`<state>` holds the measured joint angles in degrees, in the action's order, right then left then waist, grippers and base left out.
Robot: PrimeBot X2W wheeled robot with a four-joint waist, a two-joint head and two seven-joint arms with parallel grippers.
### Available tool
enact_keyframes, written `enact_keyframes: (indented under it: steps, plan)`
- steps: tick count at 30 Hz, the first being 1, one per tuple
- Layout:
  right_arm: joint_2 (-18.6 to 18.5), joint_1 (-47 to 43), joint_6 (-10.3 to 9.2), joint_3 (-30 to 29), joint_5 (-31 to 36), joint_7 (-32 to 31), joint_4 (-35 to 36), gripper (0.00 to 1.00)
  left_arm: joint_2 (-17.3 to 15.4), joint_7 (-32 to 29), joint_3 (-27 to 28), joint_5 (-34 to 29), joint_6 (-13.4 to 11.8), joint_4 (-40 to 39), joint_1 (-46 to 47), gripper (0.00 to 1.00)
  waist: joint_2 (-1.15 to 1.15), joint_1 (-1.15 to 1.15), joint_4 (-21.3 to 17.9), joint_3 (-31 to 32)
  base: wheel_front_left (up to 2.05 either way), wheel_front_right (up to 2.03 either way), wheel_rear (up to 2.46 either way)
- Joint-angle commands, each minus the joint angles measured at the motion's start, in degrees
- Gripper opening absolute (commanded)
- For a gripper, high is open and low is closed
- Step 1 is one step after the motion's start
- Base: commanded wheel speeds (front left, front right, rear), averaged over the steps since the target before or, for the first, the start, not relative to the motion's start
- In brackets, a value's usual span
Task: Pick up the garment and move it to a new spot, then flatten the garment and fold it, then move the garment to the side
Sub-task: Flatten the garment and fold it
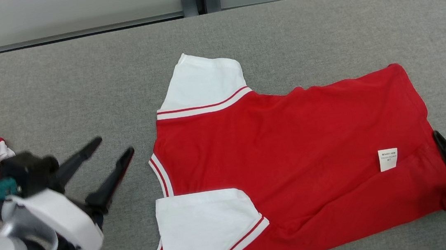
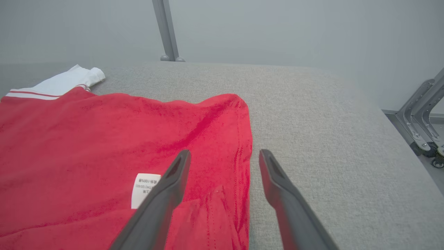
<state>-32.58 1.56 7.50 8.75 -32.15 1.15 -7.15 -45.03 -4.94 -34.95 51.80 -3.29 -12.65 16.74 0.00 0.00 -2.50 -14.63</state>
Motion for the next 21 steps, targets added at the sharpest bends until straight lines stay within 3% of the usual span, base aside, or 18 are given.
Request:
enact_keyframes:
  steps: [1,6,9,14,21]
  plan:
    - [0.6,1.5,-0.02,-0.1,1.0,0.6,0.6,1.0,0.3,-0.9,0.2,-1.0,0.9,1.4,3.4,1.0,0.0,0.0,-0.5,-1.9,0.0,0.0,0.0]
    - [4.2,7.1,-0.02,1.8,5.1,1.8,1.9,1.0,6.3,-8.8,-1.5,-0.5,6.5,12.9,21.4,1.0,0.0,0.0,-2.8,-6.8,0.0,0.0,0.0]
    - [5.6,10.0,-0.02,3.6,5.7,2.5,1.8,1.0,9.2,-14.2,-2.6,0.4,8.6,20.6,30.9,1.0,0.0,0.0,-5.1,-10.1,0.0,0.0,0.0]
    - [6.9,14.2,-0.03,6.1,5.7,4.5,0.0,1.0,10.9,-22.4,-4.6,0.7,10.0,31.9,42.7,1.0,0.0,0.0,-9.9,-14.4,0.0,0.0,0.0]
    - [8.3,18.0,-0.03,8.1,5.5,7.9,-4.3,1.0,11.4,-29.9,-7.4,2.0,10.7,40.8,49.8,1.0,0.0,0.0,-14.8,-17.1,0.0,0.0,0.0]
